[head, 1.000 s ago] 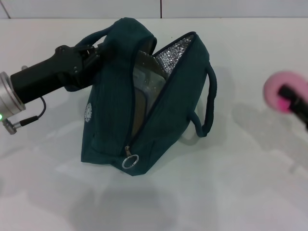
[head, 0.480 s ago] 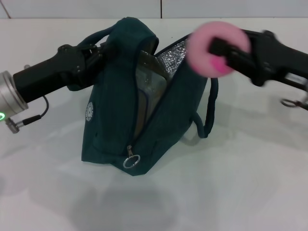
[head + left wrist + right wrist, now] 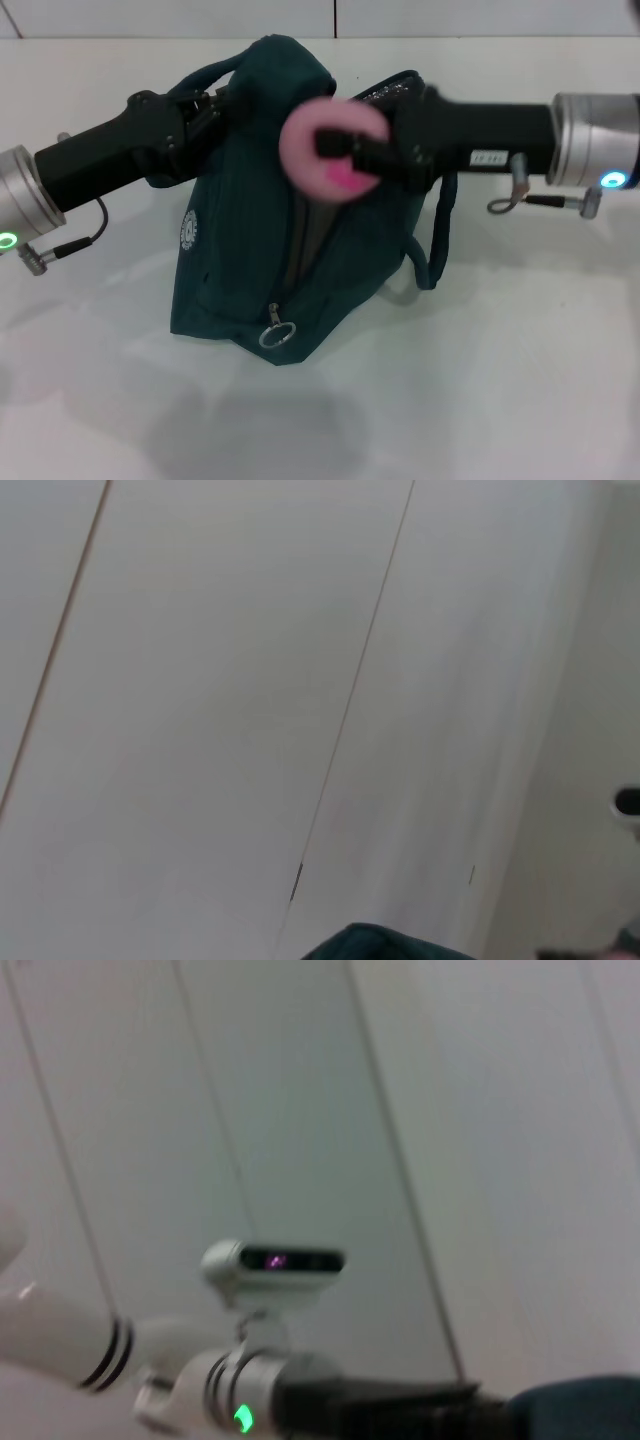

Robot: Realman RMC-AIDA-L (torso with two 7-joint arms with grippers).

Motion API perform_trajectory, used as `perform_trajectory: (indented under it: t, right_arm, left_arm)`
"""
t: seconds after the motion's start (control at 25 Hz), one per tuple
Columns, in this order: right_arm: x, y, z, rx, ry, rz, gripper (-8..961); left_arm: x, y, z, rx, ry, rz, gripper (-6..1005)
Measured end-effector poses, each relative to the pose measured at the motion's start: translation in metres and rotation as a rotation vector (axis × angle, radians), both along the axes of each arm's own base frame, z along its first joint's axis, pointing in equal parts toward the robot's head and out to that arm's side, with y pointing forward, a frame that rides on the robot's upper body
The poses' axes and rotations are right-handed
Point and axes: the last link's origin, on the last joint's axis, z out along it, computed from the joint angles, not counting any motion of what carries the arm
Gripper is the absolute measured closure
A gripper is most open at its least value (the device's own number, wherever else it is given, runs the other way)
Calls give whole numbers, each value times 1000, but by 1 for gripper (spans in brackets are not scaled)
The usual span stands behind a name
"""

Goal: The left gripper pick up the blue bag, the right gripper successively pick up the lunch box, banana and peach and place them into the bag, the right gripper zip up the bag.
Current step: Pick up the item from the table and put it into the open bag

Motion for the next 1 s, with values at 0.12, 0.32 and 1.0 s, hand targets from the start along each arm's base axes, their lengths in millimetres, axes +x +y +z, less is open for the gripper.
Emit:
perform_trajectory:
  t: [0.12, 0.32, 1.0]
  right_arm:
    - [1, -5, -5, -28, -51, 29, 778]
    - [7, -8, -8, -30, -104, 29, 773]
    - [-6, 2, -11, 54, -101, 28, 329]
  left_arm:
    - [-1, 1, 0, 2, 4, 6, 948]
    - [-2, 2, 0, 5, 10, 14, 948]
    - [1, 5, -6, 2, 9, 22, 948]
